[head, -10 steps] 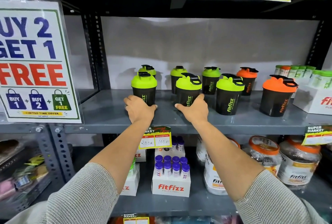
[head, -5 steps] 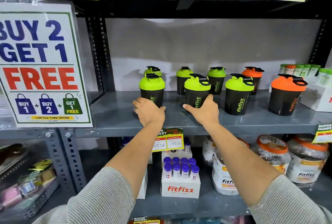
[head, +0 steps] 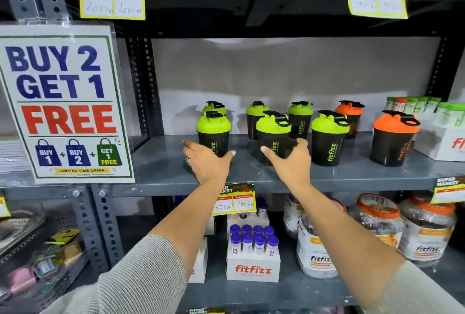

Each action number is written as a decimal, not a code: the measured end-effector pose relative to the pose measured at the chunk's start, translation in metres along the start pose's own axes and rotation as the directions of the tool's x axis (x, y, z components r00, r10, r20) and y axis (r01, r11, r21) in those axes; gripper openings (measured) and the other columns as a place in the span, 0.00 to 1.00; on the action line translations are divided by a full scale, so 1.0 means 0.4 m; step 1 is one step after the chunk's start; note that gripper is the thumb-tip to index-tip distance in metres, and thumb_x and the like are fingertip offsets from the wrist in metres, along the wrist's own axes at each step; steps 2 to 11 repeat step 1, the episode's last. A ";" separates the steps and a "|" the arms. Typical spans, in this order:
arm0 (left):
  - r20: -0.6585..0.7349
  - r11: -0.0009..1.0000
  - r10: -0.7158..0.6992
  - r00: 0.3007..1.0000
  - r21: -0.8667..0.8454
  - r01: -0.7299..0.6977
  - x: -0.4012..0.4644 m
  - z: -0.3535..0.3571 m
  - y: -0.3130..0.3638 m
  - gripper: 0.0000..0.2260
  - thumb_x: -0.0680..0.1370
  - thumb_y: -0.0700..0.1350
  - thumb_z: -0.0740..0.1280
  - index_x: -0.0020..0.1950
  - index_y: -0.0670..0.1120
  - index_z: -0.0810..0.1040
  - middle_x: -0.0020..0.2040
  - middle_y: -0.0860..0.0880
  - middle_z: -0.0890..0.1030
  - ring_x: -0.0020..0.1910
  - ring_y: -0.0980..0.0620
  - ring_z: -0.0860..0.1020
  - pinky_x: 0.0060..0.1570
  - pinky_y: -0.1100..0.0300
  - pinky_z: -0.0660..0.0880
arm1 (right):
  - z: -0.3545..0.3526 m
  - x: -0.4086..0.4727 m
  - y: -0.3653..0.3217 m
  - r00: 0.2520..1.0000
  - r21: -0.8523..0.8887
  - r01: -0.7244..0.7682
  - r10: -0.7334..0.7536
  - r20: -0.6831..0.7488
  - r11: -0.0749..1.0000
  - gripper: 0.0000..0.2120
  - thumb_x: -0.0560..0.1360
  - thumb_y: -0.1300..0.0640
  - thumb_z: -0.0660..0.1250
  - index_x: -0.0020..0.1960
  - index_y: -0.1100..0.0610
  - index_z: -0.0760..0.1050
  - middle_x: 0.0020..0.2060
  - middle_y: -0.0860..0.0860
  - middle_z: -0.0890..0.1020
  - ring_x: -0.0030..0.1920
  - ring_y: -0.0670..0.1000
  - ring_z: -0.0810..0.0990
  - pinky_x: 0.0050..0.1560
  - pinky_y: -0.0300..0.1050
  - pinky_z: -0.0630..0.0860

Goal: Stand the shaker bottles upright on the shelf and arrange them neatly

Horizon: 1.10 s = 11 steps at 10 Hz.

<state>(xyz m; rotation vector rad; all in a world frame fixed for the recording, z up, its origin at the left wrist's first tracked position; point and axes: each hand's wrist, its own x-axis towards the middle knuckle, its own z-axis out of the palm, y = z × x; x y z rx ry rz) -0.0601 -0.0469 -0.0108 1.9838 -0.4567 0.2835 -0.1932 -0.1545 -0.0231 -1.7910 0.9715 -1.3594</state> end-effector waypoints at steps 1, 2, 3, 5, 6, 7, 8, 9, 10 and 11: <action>-0.104 0.990 0.105 0.989 -0.078 -0.113 -0.068 -0.028 -0.015 0.52 0.70 0.61 0.73 0.77 0.33 0.49 0.73 0.36 0.61 0.71 0.36 0.65 0.71 0.46 0.62 | -0.084 -0.123 0.008 0.997 0.229 0.061 -0.047 -0.067 0.972 0.34 0.70 0.51 0.77 0.70 0.58 0.67 0.62 0.55 0.76 0.62 0.54 0.76 0.64 0.49 0.74; -0.104 0.990 0.105 0.989 -0.078 -0.113 -0.068 -0.028 -0.015 0.52 0.70 0.61 0.73 0.77 0.33 0.49 0.73 0.36 0.61 0.71 0.36 0.65 0.71 0.46 0.62 | -0.084 -0.123 0.008 0.997 0.229 0.061 -0.047 -0.067 0.972 0.34 0.70 0.51 0.77 0.70 0.58 0.67 0.62 0.55 0.76 0.62 0.54 0.76 0.64 0.49 0.74; -0.104 0.990 0.105 0.989 -0.078 -0.113 -0.068 -0.028 -0.015 0.52 0.70 0.61 0.73 0.77 0.33 0.49 0.73 0.36 0.61 0.71 0.36 0.65 0.71 0.46 0.62 | -0.084 -0.123 0.008 0.997 0.229 0.061 -0.047 -0.067 0.972 0.34 0.70 0.51 0.77 0.70 0.58 0.67 0.62 0.55 0.76 0.62 0.54 0.76 0.64 0.49 0.74; -0.104 0.990 0.105 0.989 -0.078 -0.113 -0.068 -0.028 -0.015 0.52 0.70 0.61 0.73 0.77 0.33 0.49 0.73 0.36 0.61 0.71 0.36 0.65 0.71 0.46 0.62 | -0.084 -0.123 0.008 0.997 0.229 0.061 -0.047 -0.067 0.972 0.34 0.70 0.51 0.77 0.70 0.58 0.67 0.62 0.55 0.76 0.62 0.54 0.76 0.64 0.49 0.74; -0.104 0.990 0.105 0.989 -0.078 -0.113 -0.068 -0.028 -0.015 0.52 0.70 0.61 0.73 0.77 0.33 0.49 0.73 0.36 0.61 0.71 0.36 0.65 0.71 0.46 0.62 | -0.084 -0.123 0.008 0.997 0.229 0.061 -0.047 -0.067 0.972 0.34 0.70 0.51 0.77 0.70 0.58 0.67 0.62 0.55 0.76 0.62 0.54 0.76 0.64 0.49 0.74; -0.104 0.990 0.105 0.989 -0.078 -0.113 -0.068 -0.028 -0.015 0.52 0.70 0.61 0.73 0.77 0.33 0.49 0.73 0.36 0.61 0.71 0.36 0.65 0.71 0.46 0.62 | -0.084 -0.123 0.008 0.997 0.229 0.061 -0.047 -0.067 0.972 0.34 0.70 0.51 0.77 0.70 0.58 0.67 0.62 0.55 0.76 0.62 0.54 0.76 0.64 0.49 0.74; -0.104 0.990 0.105 0.989 -0.078 -0.113 -0.068 -0.028 -0.015 0.52 0.70 0.61 0.73 0.77 0.33 0.49 0.73 0.36 0.61 0.71 0.36 0.65 0.71 0.46 0.62 | -0.084 -0.123 0.008 0.997 0.229 0.061 -0.047 -0.067 0.972 0.34 0.70 0.51 0.77 0.70 0.58 0.67 0.62 0.55 0.76 0.62 0.54 0.76 0.64 0.49 0.74; -0.104 0.990 0.105 0.989 -0.078 -0.113 -0.068 -0.028 -0.015 0.52 0.70 0.61 0.73 0.77 0.33 0.49 0.73 0.36 0.61 0.71 0.36 0.65 0.71 0.46 0.62 | -0.084 -0.123 0.008 0.997 0.229 0.061 -0.047 -0.067 0.972 0.34 0.70 0.51 0.77 0.70 0.58 0.67 0.62 0.55 0.76 0.62 0.54 0.76 0.64 0.49 0.74; -0.104 0.990 0.105 0.989 -0.078 -0.113 -0.068 -0.028 -0.015 0.52 0.70 0.61 0.73 0.77 0.33 0.49 0.73 0.36 0.61 0.71 0.36 0.65 0.71 0.46 0.62 | -0.084 -0.123 0.008 0.997 0.229 0.061 -0.047 -0.067 0.972 0.34 0.70 0.51 0.77 0.70 0.58 0.67 0.62 0.55 0.76 0.62 0.54 0.76 0.64 0.49 0.74; -0.104 0.990 0.105 0.989 -0.078 -0.113 -0.068 -0.028 -0.015 0.52 0.70 0.61 0.73 0.77 0.33 0.49 0.73 0.36 0.61 0.71 0.36 0.65 0.71 0.46 0.62 | -0.084 -0.123 0.008 0.997 0.229 0.061 -0.047 -0.067 0.972 0.34 0.70 0.51 0.77 0.70 0.58 0.67 0.62 0.55 0.76 0.62 0.54 0.76 0.64 0.49 0.74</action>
